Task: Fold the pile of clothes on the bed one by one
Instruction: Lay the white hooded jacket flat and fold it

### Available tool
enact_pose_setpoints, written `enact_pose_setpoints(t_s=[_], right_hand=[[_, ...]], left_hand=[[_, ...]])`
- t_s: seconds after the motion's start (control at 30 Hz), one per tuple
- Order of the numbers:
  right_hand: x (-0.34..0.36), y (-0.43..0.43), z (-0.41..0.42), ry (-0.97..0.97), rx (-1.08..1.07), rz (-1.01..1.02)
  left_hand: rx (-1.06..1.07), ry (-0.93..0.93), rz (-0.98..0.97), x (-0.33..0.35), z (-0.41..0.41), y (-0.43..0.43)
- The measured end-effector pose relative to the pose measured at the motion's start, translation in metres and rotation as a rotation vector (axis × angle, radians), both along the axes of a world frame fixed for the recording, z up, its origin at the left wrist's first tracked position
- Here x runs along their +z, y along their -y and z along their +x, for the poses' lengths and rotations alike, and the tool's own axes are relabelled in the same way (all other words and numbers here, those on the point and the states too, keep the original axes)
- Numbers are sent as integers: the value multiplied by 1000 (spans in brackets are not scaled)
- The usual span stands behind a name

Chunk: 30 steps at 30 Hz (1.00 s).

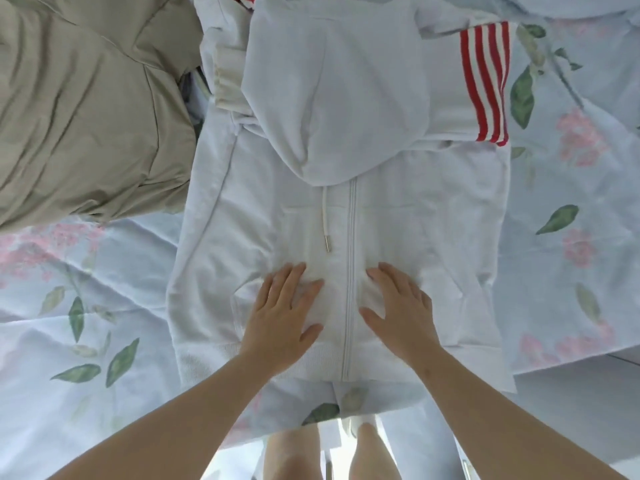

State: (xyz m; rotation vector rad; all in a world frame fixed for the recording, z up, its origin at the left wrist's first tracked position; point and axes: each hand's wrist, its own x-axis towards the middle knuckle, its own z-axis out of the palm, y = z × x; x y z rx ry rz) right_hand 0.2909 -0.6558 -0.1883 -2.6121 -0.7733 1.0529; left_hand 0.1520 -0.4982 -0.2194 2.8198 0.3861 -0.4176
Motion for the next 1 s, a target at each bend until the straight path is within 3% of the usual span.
enact_pose_setpoints(t_s=[0.13,0.3,0.7,0.83,0.93,1.0], right_hand=[[-5,35,-32,121,183,-41],[-25,59,-46,241,441,-83],[-17,55,-23,314,528,8],[1,39,-10,266,565,-49],[22,23,10,163,578,-138],[30,13,26,181,474,-203]], left_hand=[[-243,-54,46,-6,-38,10],[-292,-77,82,-9,-53,14],[-341,119,75,2,-33,-12],[-366,-77,-28,31,-2,-26],[-193,-385,-257,43,27,-48],[-68,-478,-352,54,53,-67]])
